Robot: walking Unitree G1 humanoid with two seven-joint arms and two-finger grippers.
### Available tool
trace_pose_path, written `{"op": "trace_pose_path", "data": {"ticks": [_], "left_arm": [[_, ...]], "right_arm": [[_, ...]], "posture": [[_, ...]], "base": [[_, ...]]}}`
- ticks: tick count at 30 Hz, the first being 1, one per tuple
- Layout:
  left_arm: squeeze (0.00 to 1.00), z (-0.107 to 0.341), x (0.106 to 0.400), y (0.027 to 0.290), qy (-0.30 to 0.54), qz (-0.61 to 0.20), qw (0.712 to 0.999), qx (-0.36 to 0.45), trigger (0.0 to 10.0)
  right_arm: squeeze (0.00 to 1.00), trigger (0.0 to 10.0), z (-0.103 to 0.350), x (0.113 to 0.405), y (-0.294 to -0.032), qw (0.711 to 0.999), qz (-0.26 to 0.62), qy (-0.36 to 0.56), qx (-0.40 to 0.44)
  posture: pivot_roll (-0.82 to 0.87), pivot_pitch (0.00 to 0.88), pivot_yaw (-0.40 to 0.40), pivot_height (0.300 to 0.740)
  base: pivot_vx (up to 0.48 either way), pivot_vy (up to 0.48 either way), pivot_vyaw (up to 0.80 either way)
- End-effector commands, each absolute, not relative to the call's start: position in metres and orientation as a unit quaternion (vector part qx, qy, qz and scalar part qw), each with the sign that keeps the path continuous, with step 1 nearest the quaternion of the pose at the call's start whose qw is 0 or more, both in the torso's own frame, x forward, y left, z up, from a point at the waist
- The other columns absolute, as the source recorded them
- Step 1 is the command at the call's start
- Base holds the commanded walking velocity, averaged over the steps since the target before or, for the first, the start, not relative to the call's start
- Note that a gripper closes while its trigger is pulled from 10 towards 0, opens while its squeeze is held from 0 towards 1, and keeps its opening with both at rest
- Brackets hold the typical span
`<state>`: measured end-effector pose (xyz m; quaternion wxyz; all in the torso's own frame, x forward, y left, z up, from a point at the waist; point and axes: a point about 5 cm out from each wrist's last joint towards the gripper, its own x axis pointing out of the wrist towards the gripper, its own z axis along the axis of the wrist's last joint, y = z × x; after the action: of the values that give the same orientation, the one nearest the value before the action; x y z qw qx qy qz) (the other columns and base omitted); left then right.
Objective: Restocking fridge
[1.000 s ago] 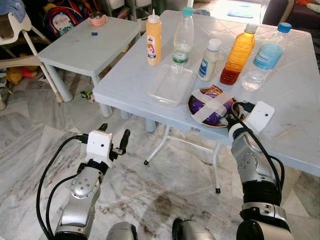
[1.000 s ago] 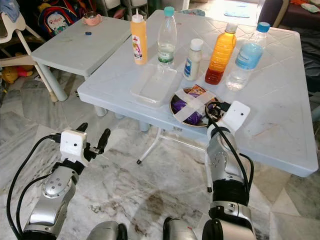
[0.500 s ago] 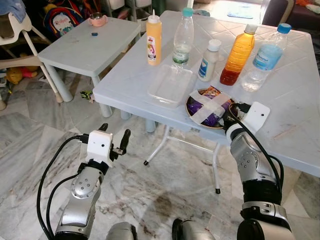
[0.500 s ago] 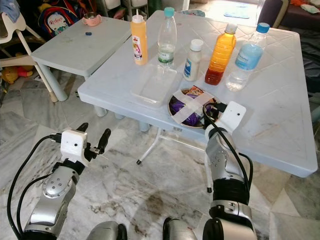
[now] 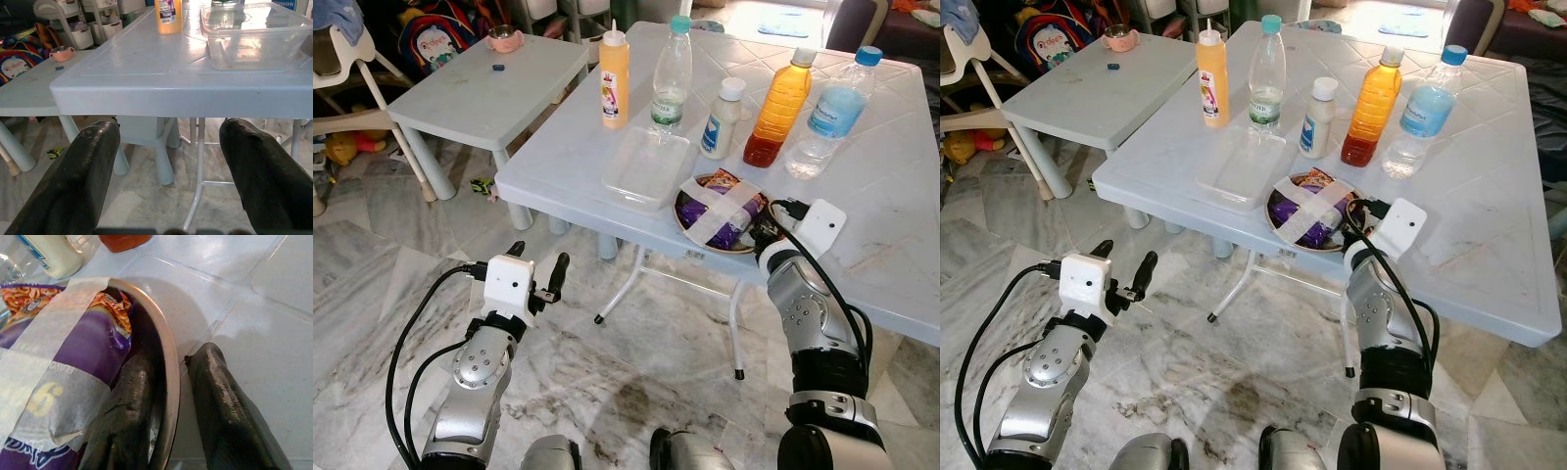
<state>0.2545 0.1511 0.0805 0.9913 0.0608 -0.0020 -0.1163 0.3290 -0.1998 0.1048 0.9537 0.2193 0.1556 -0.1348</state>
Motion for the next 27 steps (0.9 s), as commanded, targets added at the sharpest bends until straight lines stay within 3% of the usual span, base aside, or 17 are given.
{"op": "trace_pose_path", "data": {"ticks": [1, 17, 27], "left_arm": [[0.0, 0.08, 0.255, 0.151, 0.001, -0.116, 0.991, 0.064, 10.0], [0.0, 0.081, 0.258, 0.155, 0.0, -0.105, 0.992, 0.071, 10.0], [0.0, 0.076, 0.254, 0.204, 0.065, -0.035, 0.994, 0.078, 10.0]], "right_arm": [[0.0, 0.0, 0.079, 0.32, -0.196, 0.936, -0.145, 0.223, 0.229], [0.0, 0.0, 0.083, 0.324, -0.2, 0.928, -0.167, 0.225, 0.246], [0.0, 0.0, 0.092, 0.31, -0.203, 0.933, -0.194, 0.2, 0.228]], "posture": [[0.09, 0.08, 0.03, 0.74], [0.1, 0.086, 0.035, 0.74], [0.09, 0.099, 0.026, 0.74]], "base": [[0.0, 0.0, 0.0], [0.0, 0.0, 0.0], [0.0, 0.0, 0.0]]}}
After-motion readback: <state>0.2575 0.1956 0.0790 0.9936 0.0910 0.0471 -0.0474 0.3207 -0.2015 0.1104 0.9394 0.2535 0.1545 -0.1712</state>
